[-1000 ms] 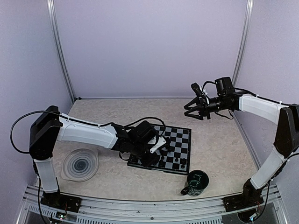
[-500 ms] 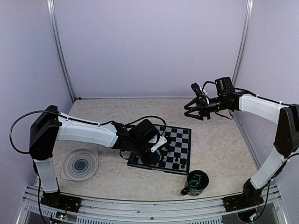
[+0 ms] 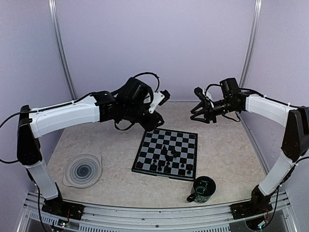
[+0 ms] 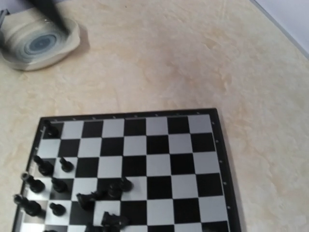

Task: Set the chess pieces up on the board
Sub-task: Place the queen at e8, then pick up the pawn from the chessboard.

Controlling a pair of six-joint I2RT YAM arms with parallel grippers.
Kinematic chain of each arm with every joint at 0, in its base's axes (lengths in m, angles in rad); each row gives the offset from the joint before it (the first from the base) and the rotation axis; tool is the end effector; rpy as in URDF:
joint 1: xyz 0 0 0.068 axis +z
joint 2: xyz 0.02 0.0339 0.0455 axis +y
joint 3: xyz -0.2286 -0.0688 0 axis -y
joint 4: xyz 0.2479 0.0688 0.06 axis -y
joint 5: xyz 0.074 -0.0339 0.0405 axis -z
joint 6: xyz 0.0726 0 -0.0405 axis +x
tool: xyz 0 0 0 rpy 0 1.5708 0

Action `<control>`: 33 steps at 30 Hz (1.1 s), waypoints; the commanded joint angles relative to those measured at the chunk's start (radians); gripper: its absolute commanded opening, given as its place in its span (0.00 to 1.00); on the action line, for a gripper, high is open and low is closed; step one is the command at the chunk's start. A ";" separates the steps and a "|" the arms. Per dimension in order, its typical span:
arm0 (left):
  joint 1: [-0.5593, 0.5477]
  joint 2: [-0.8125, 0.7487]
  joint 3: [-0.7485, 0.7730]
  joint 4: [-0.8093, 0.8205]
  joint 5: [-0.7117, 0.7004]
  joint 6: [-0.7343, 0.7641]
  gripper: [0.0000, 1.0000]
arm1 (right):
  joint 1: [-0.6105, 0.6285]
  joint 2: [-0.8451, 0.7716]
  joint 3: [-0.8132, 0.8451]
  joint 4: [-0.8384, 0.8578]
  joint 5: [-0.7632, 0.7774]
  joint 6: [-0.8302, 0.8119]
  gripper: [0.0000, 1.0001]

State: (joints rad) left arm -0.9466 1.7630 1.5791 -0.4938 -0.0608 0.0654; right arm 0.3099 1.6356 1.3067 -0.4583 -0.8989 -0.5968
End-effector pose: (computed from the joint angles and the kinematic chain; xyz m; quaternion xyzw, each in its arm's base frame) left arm 0.2563 -0.3483 0.2597 0.4255 0.7949 -0.1593 0.4021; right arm 0.3378 0.1678 0.2339 -0.5137 0.6757 0.3483 0.3978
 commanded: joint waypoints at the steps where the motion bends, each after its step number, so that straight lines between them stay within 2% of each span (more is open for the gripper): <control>1: 0.084 0.165 0.159 -0.132 0.042 -0.083 0.33 | 0.014 0.000 0.010 -0.053 0.084 -0.015 0.40; 3: 0.100 0.252 0.228 -0.185 0.054 -0.148 0.31 | 0.013 -0.026 -0.033 -0.025 0.126 -0.018 0.40; 4: 0.105 0.276 0.246 -0.189 0.109 -0.175 0.30 | 0.011 -0.039 -0.060 -0.001 0.146 -0.019 0.40; 8: 0.104 0.343 0.271 -0.157 0.161 -0.240 0.30 | 0.005 -0.045 -0.091 0.026 0.193 -0.037 0.40; 16: 0.097 0.458 0.313 -0.161 0.204 -0.339 0.29 | 0.005 -0.015 -0.089 0.013 0.173 -0.047 0.41; 33: 0.091 0.533 0.306 -0.165 0.210 -0.362 0.30 | 0.005 -0.003 -0.093 0.002 0.160 -0.058 0.42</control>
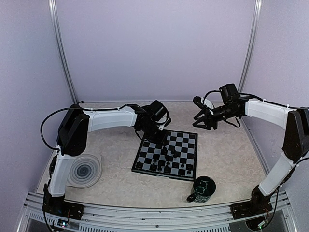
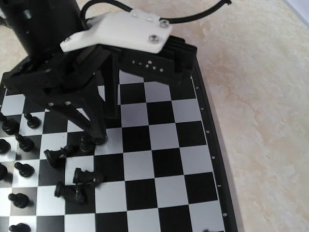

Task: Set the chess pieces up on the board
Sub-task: Pick up the pawn from the chessboard.

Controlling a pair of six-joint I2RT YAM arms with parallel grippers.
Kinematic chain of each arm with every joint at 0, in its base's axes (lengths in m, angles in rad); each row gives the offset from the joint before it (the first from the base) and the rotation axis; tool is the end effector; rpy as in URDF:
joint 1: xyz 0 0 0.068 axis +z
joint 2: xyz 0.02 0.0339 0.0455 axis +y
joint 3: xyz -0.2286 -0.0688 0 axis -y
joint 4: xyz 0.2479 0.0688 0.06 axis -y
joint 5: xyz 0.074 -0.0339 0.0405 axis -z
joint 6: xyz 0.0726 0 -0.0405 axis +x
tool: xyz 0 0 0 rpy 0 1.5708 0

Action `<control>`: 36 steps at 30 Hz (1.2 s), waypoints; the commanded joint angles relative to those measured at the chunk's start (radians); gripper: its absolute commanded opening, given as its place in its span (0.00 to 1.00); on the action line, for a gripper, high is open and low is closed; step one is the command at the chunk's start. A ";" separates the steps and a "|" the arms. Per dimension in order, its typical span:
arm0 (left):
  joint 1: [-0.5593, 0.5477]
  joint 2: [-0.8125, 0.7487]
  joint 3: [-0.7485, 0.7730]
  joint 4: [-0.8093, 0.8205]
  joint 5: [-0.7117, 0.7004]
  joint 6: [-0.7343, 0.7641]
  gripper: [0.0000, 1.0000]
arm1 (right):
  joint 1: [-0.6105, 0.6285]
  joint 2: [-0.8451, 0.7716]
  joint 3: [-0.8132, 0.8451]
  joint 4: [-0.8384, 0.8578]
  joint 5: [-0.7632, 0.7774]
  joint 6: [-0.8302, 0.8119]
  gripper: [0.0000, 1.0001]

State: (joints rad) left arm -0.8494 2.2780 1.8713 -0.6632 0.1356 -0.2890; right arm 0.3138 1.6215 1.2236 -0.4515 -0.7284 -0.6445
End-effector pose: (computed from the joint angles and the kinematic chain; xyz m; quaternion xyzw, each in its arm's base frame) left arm 0.3163 -0.3744 0.1163 0.2834 0.9242 -0.1886 0.1729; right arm 0.3351 0.1596 0.2048 -0.5146 0.7179 0.2745 0.3801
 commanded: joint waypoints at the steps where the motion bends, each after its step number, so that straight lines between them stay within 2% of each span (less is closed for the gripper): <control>1: -0.008 0.018 0.015 0.006 0.008 -0.007 0.30 | 0.001 0.011 -0.010 -0.005 -0.012 -0.012 0.42; 9: -0.015 0.036 0.026 -0.009 -0.016 0.006 0.27 | 0.001 0.011 -0.009 -0.009 -0.015 -0.013 0.42; 20: -0.025 -0.030 -0.007 -0.013 -0.097 0.032 0.06 | 0.001 0.016 -0.008 -0.012 -0.026 -0.011 0.41; 29: -0.046 -0.296 -0.255 0.025 -0.197 0.056 0.04 | 0.002 0.021 -0.007 -0.010 -0.032 -0.011 0.41; 36: -0.063 -0.402 -0.448 0.058 -0.198 0.002 0.04 | 0.010 0.031 -0.005 -0.015 -0.037 -0.015 0.41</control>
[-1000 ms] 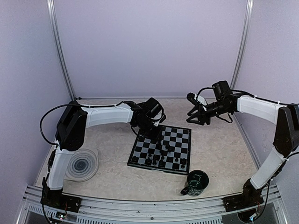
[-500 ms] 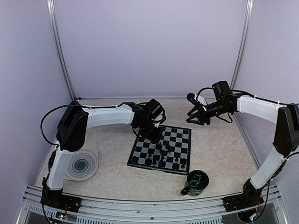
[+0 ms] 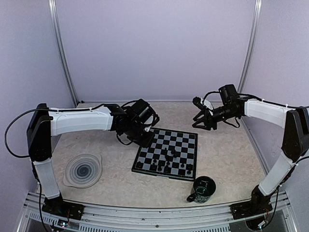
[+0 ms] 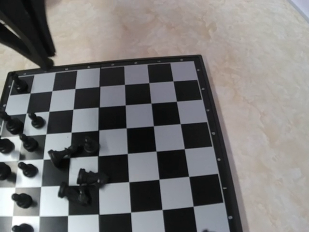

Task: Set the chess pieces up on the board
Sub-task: Pick up the pawn from the chessboard, then place the pawn at h7.

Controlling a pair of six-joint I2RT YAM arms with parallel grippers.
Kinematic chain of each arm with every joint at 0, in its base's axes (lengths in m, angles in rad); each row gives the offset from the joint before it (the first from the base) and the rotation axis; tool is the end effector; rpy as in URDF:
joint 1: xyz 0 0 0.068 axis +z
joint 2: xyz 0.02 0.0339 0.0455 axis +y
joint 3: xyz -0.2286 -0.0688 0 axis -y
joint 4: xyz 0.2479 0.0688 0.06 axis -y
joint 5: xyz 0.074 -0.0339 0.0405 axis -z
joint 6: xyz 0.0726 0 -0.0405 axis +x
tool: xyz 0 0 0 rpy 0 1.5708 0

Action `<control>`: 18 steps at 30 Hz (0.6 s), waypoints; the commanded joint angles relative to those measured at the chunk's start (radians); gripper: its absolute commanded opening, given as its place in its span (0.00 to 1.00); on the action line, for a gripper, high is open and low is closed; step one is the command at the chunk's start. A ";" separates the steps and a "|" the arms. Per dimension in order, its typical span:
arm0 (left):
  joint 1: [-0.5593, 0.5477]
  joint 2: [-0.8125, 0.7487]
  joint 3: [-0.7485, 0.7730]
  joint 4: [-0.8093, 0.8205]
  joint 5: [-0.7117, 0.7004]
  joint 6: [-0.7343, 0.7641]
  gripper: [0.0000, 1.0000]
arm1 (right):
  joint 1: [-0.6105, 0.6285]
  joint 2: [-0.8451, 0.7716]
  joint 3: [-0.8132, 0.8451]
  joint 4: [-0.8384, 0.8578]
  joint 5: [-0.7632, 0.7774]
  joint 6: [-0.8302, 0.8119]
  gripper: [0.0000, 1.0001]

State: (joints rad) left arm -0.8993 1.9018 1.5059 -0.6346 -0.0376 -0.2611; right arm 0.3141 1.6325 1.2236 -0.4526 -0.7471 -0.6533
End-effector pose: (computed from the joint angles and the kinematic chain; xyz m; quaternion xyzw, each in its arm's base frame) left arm 0.2644 -0.3283 0.1638 0.2975 0.9165 -0.1311 0.2331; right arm 0.3350 0.1607 0.2016 -0.5182 0.7140 0.2827 0.3764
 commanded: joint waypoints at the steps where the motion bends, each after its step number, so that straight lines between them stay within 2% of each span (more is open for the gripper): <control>1: -0.015 -0.032 -0.100 0.036 -0.026 -0.033 0.04 | 0.011 0.023 -0.003 -0.014 -0.018 -0.006 0.41; 6: -0.015 -0.041 -0.156 0.063 -0.036 -0.053 0.04 | 0.020 0.029 -0.001 -0.018 -0.018 -0.005 0.41; 18: 0.000 0.009 -0.172 0.055 -0.018 -0.047 0.04 | 0.024 0.029 -0.002 -0.019 -0.014 -0.006 0.41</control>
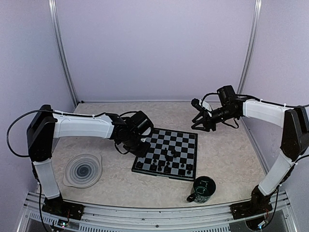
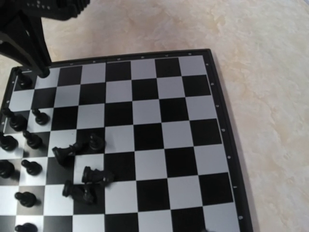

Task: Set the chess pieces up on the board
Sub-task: Place the pawn at h7.

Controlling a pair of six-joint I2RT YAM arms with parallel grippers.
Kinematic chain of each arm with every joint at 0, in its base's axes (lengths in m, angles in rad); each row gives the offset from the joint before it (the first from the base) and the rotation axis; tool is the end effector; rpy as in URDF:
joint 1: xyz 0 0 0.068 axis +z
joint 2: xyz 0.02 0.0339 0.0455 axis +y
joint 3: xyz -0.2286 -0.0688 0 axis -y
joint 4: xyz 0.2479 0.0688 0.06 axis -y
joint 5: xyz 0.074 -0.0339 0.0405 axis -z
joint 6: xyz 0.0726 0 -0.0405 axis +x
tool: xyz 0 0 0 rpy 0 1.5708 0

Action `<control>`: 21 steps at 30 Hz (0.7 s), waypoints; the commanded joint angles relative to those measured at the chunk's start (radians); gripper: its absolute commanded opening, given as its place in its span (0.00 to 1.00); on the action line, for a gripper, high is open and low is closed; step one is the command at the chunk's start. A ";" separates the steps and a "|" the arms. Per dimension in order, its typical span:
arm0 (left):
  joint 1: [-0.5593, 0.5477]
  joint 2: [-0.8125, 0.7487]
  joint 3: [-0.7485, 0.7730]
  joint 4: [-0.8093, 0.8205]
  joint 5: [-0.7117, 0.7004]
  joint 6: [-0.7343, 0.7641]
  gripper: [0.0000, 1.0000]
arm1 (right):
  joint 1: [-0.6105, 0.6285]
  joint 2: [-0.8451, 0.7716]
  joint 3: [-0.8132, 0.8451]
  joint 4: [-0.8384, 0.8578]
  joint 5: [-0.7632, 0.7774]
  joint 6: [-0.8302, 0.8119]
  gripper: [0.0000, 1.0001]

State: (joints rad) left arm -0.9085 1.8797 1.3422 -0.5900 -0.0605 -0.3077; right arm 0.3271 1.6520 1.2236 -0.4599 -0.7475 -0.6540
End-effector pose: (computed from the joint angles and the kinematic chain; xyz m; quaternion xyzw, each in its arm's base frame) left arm 0.2470 -0.3096 0.1236 0.2822 0.9334 -0.1013 0.1972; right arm 0.3338 0.1654 0.1942 -0.5211 0.7163 0.2888 0.3634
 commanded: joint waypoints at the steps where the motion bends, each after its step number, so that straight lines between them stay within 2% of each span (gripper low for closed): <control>1: 0.008 0.033 -0.010 0.009 0.006 -0.001 0.04 | 0.010 0.010 -0.001 -0.012 -0.013 -0.005 0.41; 21: 0.016 0.052 -0.041 -0.011 0.026 0.004 0.04 | 0.017 0.026 0.006 -0.019 -0.006 -0.008 0.41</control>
State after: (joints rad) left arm -0.8963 1.9114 1.3052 -0.5915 -0.0570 -0.3077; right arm 0.3275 1.6676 1.2236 -0.4648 -0.7471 -0.6544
